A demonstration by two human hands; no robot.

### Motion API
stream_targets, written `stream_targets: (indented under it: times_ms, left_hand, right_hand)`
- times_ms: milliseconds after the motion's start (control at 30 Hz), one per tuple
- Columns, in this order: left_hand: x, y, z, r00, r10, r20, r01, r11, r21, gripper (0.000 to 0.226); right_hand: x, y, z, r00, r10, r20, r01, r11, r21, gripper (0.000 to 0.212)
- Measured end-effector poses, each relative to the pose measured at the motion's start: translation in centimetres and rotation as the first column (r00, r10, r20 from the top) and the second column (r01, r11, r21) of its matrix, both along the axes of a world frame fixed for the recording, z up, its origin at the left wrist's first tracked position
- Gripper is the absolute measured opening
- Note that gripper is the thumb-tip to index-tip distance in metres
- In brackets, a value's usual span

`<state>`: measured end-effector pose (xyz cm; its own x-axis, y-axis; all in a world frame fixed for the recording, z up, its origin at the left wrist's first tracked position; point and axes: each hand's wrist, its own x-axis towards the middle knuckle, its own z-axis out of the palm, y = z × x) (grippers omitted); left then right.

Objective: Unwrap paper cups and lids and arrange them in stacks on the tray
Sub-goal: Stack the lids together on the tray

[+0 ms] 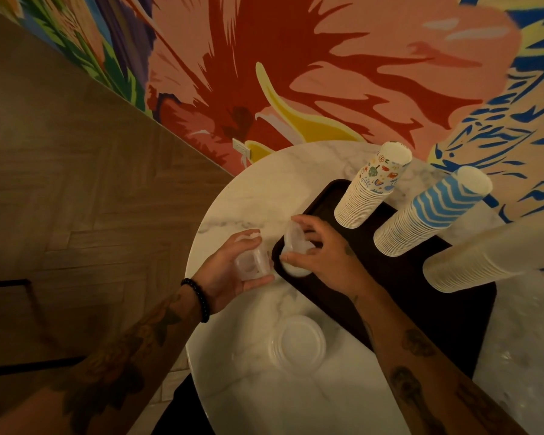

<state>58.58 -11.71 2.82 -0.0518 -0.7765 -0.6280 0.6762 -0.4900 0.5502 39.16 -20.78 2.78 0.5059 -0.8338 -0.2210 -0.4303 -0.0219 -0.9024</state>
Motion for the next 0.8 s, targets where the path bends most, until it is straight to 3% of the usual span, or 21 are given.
stream_targets:
  times_ms: [100,233,400,533,700,800]
  left_hand:
    - [0.3,0.2,0.2,0.999,0.047,-0.012,-0.047,0.999,0.009,0.049]
    - [0.4,0.5,0.4,0.999,0.046,-0.017,-0.046,0.999,-0.001,0.056]
    - [0.5,0.6,0.2,0.999,0.033,-0.015,-0.033,0.999,-0.01,0.052]
    - [0.5,0.7,0.0,0.999,0.024,-0.022,-0.024,1.0,-0.007,0.045]
    - [0.3,0.7,0.0,1.0,0.001,0.007,-0.001,1.0,0.0,0.054]
    - [0.1,0.6,0.2,1.0,-0.024,0.018,0.025,1.0,-0.008,0.052]
  right_hand:
    - [-0.7,-0.9,-0.3,0.984,-0.012,-0.176,-0.014,0.989,-0.149,0.076]
    - [-0.8,-0.9,-1.4,0.913,0.045,-0.405,-0.147,0.963,-0.224,0.08]
    - [-0.4,-0.3,-2.9,0.854,0.039,-0.518,-0.196,0.947,-0.253,0.084]
    - [-0.2,-0.2,-3.7,0.833,0.036,-0.552,-0.213,0.942,-0.26,0.084]
    - [-0.2,0.0,-3.2,0.83,0.03,-0.558,-0.217,0.938,-0.272,0.085]
    - [-0.3,0.2,-1.5,0.924,0.029,-0.381,-0.136,0.956,-0.259,0.073]
